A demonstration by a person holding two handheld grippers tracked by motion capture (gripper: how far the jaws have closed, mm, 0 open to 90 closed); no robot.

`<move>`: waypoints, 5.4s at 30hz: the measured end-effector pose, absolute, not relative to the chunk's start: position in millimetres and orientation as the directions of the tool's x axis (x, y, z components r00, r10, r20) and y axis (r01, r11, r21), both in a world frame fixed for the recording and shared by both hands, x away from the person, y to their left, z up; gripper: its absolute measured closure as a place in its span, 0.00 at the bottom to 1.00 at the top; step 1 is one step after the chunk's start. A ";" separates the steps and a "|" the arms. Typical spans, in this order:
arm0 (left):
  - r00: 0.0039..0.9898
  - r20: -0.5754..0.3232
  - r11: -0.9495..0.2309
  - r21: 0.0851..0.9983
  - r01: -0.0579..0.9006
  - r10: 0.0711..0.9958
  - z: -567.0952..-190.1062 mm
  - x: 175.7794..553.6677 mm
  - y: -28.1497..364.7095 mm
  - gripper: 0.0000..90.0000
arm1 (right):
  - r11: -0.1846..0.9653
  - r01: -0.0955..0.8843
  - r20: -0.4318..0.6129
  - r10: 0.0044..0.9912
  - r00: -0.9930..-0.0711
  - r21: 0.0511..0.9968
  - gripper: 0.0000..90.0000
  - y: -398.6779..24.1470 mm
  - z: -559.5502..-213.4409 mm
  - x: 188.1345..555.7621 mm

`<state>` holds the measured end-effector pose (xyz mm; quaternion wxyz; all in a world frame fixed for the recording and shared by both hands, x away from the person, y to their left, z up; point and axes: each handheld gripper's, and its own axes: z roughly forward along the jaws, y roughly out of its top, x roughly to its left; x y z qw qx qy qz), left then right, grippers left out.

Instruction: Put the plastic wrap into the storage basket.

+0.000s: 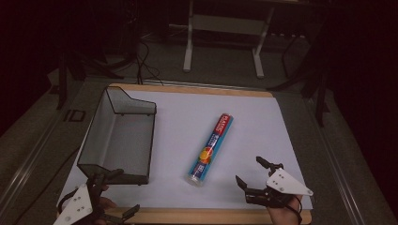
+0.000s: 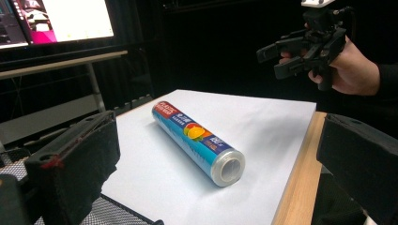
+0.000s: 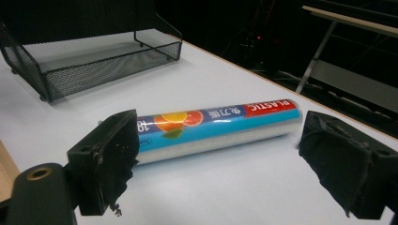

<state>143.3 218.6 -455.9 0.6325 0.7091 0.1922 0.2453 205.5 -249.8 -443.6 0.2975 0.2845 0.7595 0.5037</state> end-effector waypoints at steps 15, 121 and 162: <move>0.812 0.100 -0.118 0.992 -0.038 0.575 -457.1 142.6 216.0 0.01 | 0.391 0.196 -0.135 0.674 -0.727 0.899 0.12 -243.7 -446.2 211.4; 0.843 0.090 -0.139 0.990 -0.018 0.531 -459.5 139.4 202.7 0.01 | -0.121 0.845 0.231 0.973 -0.004 0.522 0.11 -112.6 -470.1 379.4; 0.844 0.115 -0.180 0.983 -0.022 0.524 -461.9 141.0 198.3 0.01 | -0.369 0.903 0.492 0.841 0.224 0.220 0.32 -147.4 -510.4 402.6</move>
